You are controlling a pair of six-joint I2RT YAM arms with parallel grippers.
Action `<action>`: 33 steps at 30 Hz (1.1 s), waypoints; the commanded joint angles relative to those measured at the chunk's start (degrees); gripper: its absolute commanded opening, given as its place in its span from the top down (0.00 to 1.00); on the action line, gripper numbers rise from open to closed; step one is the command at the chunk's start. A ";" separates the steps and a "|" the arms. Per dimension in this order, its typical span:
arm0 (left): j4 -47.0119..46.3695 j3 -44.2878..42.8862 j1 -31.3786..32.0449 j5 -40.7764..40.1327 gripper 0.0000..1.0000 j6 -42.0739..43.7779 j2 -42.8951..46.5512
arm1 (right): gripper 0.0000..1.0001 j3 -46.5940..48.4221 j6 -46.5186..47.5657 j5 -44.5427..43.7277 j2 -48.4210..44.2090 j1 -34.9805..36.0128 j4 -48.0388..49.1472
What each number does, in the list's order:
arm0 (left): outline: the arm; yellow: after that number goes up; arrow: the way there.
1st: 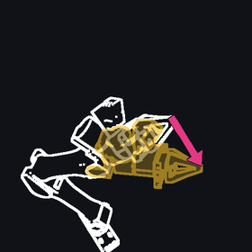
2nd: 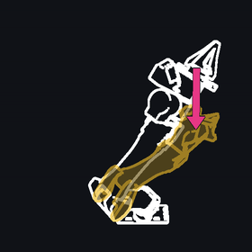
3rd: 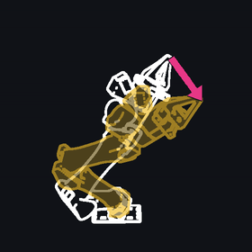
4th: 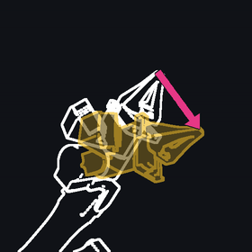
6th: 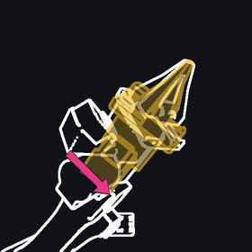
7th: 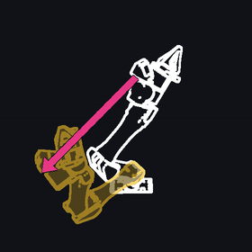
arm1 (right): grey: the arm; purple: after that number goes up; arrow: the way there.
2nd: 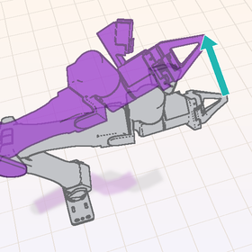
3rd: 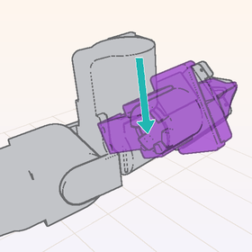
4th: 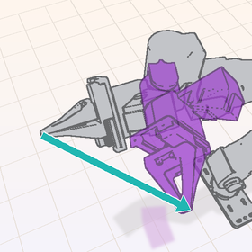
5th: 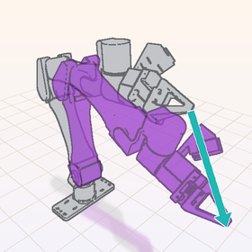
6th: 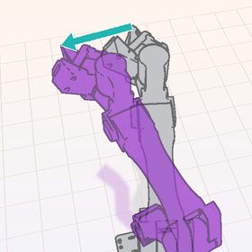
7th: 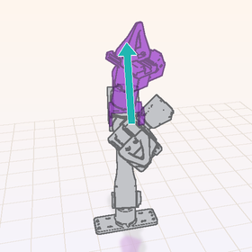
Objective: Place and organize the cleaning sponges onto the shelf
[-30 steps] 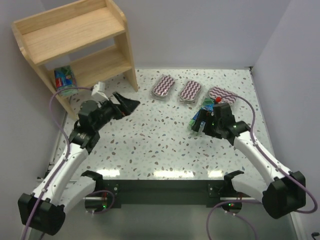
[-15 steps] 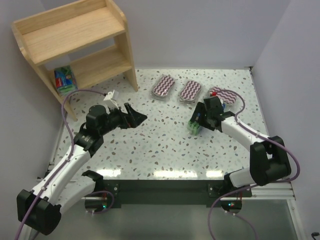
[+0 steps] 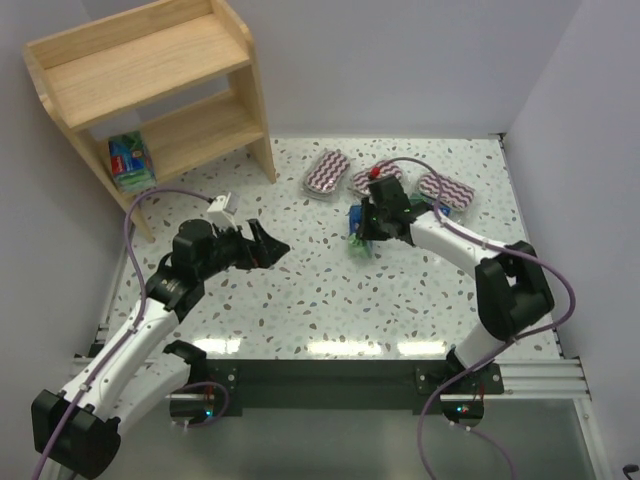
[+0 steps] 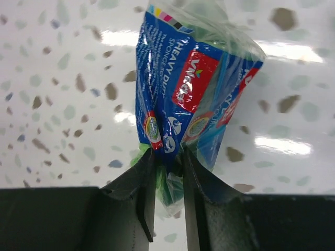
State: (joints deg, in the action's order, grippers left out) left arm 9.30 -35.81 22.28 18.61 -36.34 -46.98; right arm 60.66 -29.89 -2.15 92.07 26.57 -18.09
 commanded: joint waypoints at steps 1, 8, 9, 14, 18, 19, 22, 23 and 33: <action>3.87 -3.12 0.22 -3.40 0.01 3.29 0.40 | 0.80 8.92 8.17 -0.03 3.88 7.69 -7.30; 9.85 -4.09 0.22 -9.99 0.00 3.29 0.05 | 0.48 24.66 10.55 -13.13 16.18 23.87 -19.25; 11.17 -3.92 0.22 -12.17 0.00 3.12 0.05 | 0.41 25.98 10.47 -13.05 17.08 26.67 -19.53; 15.13 -3.13 0.22 -18.43 0.00 1.10 0.22 | 0.32 22.68 9.68 4.90 13.94 28.89 -9.13; 15.84 -1.63 0.22 -21.59 0.00 -0.49 0.14 | 0.27 13.09 7.57 13.90 3.49 26.80 2.24; 15.58 -0.93 0.13 -21.77 0.00 -0.75 0.14 | 0.27 9.77 5.39 15.76 2.25 25.56 4.27; 14.08 0.56 0.13 -21.43 0.01 -1.98 -0.30 | 0.27 2.21 1.17 23.30 -3.54 20.29 13.14; 12.86 1.00 0.22 -20.90 0.02 -2.33 -0.48 | 0.26 0.87 0.98 24.29 -4.87 18.63 15.43; 6.43 6.28 0.22 -18.43 0.25 -1.80 -9.96 | 0.20 -4.33 0.01 10.62 -16.39 15.36 7.12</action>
State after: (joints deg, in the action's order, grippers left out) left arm 1.45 -34.87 27.09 18.57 -43.18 -52.95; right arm 56.75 -27.27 13.32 87.42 47.86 -8.80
